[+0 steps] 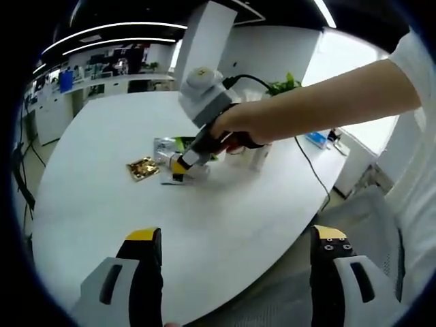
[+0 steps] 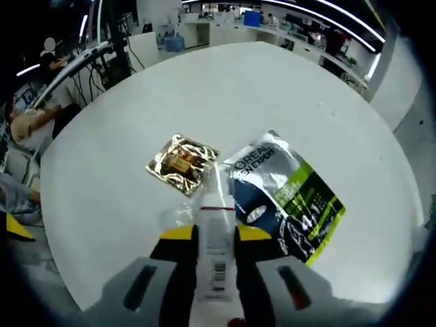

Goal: Arrange the skincare products in the storage area until every visible bottle or jar stands upright without overlapping.

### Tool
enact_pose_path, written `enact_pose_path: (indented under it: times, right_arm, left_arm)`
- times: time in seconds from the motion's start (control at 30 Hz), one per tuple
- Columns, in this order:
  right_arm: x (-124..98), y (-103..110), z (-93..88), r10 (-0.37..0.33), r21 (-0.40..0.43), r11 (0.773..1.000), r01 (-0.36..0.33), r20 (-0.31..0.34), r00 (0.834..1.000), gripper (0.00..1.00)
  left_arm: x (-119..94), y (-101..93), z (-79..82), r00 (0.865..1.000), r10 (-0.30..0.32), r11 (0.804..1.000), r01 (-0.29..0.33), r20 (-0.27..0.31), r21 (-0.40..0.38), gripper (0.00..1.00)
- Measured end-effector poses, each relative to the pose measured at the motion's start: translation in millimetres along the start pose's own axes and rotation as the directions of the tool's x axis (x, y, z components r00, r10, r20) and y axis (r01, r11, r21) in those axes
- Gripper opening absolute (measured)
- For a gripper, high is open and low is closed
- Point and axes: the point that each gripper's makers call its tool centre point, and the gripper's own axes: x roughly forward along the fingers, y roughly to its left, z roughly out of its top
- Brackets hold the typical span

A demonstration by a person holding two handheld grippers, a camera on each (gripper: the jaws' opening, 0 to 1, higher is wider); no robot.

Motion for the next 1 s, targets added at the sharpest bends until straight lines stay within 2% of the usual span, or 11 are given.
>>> enact_pose_path:
  times: [0.2,0.4,0.63,0.77,0.93,1.0]
  right_arm:
    - [-4,0,0.7,0.009,-0.022,1.0,-0.009,0.006,1.0,0.21]
    - [-16,5,3.9,0.044,-0.009,0.999,-0.043,0.049,0.998,0.2]
    - [-33,14,-4.4,0.088,0.035,0.995,-0.092,0.094,0.992,0.2]
    - [-42,21,-16.5,0.108,0.034,0.993,-0.111,0.09,0.99,0.2]
    - [-59,33,-23.3,0.16,0.11,0.978,-0.177,0.148,0.976,0.2]
    - [-68,38,-24.0,0.183,0.156,0.965,-0.212,0.183,0.966,0.2]
  left_arm:
    - [0,1.1,-0.5,1.0,0.006,1.0,-0.006,-0.001,0.003,0.88]
    - [0,0.6,0.0,1.0,0.003,1.0,-0.003,0.002,0.0,0.88]
    - [-1,-1.6,0.2,1.0,-0.006,1.0,0.006,0.002,0.002,0.87]
    - [0,-3.0,-0.6,1.0,-0.011,1.0,0.011,-0.003,0.005,0.87]
    - [0,-4.6,0.2,1.0,-0.023,1.0,0.023,0.001,-0.002,0.87]
    - [-1,-4.8,0.8,1.0,-0.027,1.0,0.027,0.005,-0.009,0.87]
